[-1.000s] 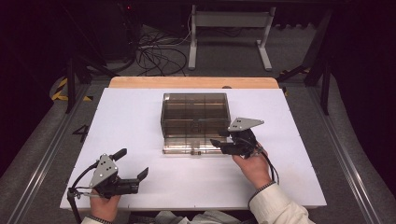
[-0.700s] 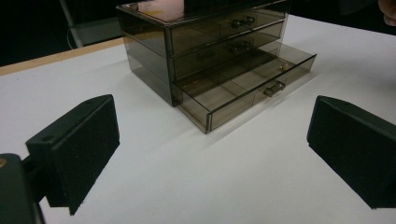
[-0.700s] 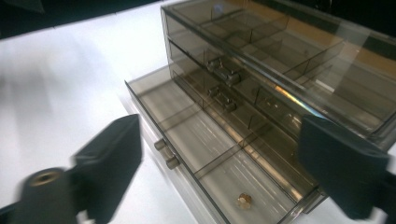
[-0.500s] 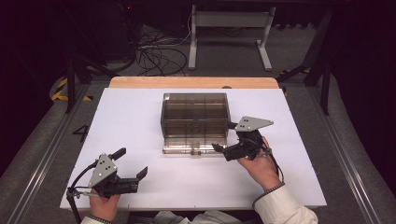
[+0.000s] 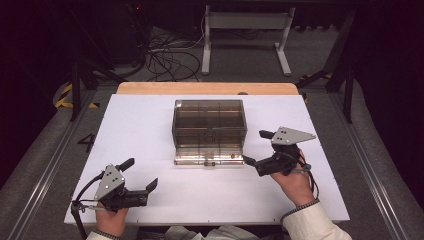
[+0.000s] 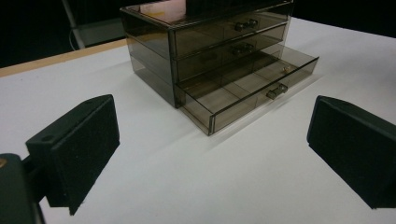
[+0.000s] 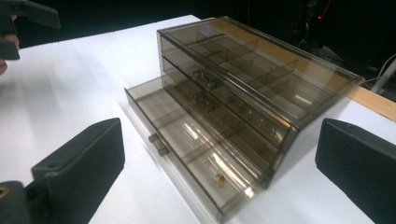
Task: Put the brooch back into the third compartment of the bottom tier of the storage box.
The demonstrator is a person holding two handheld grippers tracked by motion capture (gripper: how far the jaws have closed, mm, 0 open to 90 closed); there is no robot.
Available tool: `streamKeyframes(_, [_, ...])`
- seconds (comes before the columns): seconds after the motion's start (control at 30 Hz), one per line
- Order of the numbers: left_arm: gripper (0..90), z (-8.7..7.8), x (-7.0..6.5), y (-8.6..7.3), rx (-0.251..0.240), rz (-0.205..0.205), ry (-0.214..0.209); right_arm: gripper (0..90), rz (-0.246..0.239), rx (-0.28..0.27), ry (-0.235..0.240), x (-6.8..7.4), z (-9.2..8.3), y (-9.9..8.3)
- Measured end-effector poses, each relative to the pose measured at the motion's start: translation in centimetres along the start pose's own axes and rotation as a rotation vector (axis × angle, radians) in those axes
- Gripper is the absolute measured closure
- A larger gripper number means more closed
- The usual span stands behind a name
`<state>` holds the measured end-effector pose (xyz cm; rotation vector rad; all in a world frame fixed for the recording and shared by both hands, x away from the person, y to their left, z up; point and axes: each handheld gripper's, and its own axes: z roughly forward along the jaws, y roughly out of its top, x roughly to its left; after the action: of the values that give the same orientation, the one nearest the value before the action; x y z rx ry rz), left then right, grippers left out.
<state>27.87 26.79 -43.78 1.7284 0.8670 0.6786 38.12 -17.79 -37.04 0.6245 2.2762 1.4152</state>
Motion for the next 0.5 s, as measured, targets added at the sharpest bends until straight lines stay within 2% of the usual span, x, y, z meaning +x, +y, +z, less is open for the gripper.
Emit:
streamKeyframes(0.23, [3.3, 0.0, 0.1, 0.0, 0.003, -0.002, 0.002, 1.3, -0.033, 0.022, -0.007, 0.1, -1.4, -1.5])
streamKeyframes(0.43, [3.3, 0.1, 0.1, 0.0, 0.005, -0.005, 0.003, 0.0, 0.009, 0.027, -0.036, -0.7, -2.4, -2.9])
streamKeyframes(0.5, [3.3, 0.1, 0.1, -0.1, 0.006, -0.005, 0.006, 0.0, 0.041, 0.023, -0.032, -1.1, -2.5, -3.5])
